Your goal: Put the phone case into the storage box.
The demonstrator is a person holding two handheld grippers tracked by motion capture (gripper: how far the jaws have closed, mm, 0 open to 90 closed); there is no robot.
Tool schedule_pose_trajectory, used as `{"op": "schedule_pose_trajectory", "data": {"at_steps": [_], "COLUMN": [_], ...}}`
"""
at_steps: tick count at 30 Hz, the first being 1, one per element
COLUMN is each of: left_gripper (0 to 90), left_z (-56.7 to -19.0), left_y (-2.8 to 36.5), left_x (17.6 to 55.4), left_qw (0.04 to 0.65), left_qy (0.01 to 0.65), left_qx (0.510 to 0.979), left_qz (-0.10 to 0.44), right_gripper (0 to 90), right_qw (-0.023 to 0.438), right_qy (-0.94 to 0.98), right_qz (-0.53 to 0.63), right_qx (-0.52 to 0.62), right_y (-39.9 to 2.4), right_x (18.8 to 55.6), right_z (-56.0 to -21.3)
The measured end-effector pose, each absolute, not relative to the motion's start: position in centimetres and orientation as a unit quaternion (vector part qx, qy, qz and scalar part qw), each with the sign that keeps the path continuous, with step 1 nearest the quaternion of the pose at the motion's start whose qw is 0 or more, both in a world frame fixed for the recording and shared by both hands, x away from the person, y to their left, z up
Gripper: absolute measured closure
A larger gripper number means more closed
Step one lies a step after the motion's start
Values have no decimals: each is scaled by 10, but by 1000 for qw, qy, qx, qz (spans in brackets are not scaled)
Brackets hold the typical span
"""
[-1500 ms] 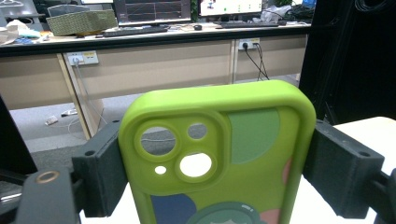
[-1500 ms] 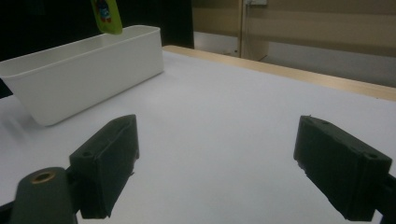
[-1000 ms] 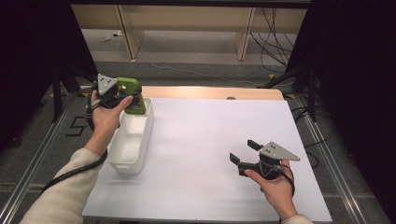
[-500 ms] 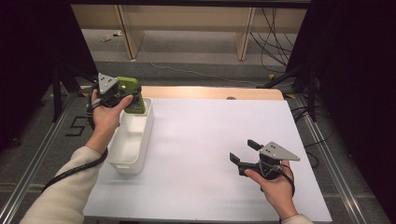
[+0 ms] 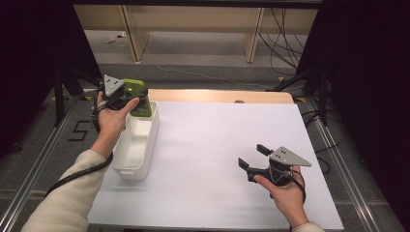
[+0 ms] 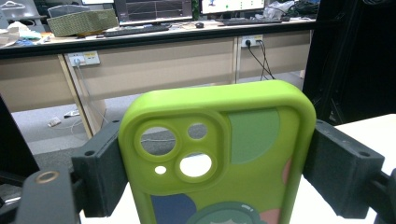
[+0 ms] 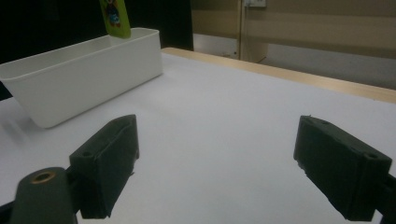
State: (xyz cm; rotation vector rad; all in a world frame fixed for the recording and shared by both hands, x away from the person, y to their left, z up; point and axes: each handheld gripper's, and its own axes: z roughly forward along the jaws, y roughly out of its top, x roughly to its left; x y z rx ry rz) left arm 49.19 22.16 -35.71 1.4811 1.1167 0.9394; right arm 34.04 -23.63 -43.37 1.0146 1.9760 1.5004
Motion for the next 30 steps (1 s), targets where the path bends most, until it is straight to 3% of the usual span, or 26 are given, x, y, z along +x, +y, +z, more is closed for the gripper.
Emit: {"op": "schedule_pose_trajectory", "data": {"at_steps": [30], "left_gripper": [159], "left_z": [-364], "left_y": [219], "left_x": [506], "left_qw": [499], "left_qy": [466], "left_qx": [620], "left_qz": [386], "right_gripper": [152], "right_qw": [226], "right_qy": [718], "right_qz": [545], "right_qx": [368], "right_y": [-237], "right_x": [340], "right_z": [-435]}}
